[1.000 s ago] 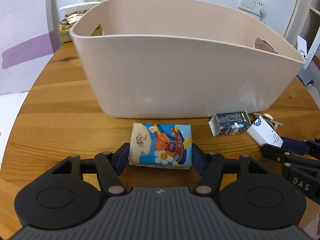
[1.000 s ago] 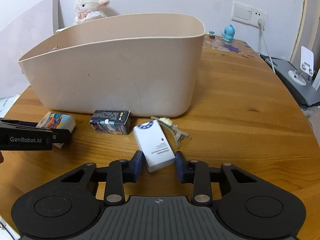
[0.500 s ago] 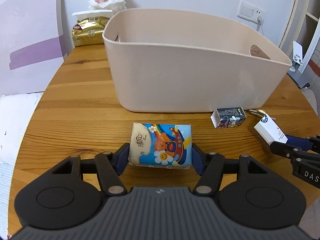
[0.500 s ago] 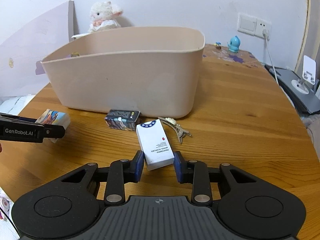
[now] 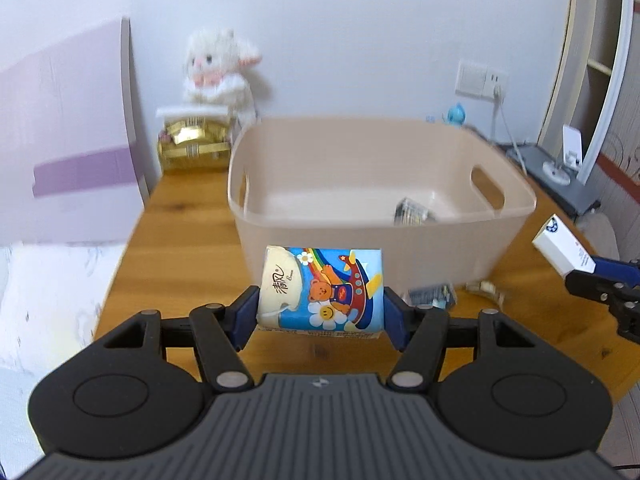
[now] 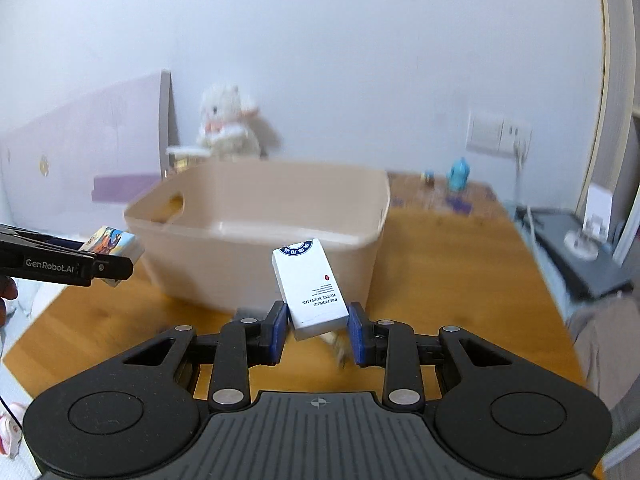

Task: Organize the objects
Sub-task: 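Carry both packs over the basket and open both tools to drop them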

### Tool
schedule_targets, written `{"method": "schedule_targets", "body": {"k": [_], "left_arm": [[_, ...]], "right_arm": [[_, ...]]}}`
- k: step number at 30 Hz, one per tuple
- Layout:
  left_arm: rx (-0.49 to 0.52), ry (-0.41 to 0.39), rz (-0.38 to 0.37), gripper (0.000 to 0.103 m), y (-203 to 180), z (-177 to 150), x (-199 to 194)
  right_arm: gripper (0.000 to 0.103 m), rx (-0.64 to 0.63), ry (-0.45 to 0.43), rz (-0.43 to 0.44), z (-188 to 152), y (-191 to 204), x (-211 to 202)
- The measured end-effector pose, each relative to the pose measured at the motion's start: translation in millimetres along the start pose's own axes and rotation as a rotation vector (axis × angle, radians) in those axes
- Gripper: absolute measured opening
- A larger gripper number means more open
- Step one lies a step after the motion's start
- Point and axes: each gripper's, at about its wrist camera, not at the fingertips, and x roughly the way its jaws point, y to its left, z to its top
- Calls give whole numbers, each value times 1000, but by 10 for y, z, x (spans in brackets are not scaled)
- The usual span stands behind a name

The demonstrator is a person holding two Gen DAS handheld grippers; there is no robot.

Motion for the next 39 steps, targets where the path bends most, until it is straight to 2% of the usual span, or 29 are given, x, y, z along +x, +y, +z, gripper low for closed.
{"method": "schedule_targets", "body": {"k": [5, 10, 15, 22, 27, 30, 31, 32, 34, 37, 39], "left_arm": [[20, -48, 24, 65, -81, 349, 66], [35, -41, 55, 65, -187, 631, 373], [45, 29, 77, 65, -295, 754, 800], [51, 133, 94, 65, -371, 755, 1297], [46, 194, 89, 65, -330, 702, 1476], [48, 212, 96, 66, -320, 685, 1521], [49, 214, 97, 66, -315, 685, 1518], [51, 212, 95, 66, -313, 691, 1508], [59, 194, 97, 68, -313, 701, 1456], [76, 145, 105, 83, -348, 715, 1299], [83, 110, 108, 86, -359, 728, 1165]], "right_arm": [[30, -33, -51, -24, 328, 14, 83], [30, -30, -55, -34, 613, 11, 298], [30, -31, -7, -43, 778, -17, 640], [30, -42, 113, -32, 739, 9, 1176], [30, -50, 176, -21, 657, -16, 1418], [31, -61, 186, -19, 653, -7, 1463], [32, -55, 189, -12, 658, -18, 1470], [42, -46, 189, -6, 667, -30, 1477], [45, -15, 177, 11, 679, -64, 1457], [60, 18, 152, 21, 696, -111, 1356], [64, 22, 127, 18, 712, -115, 1258]]}}
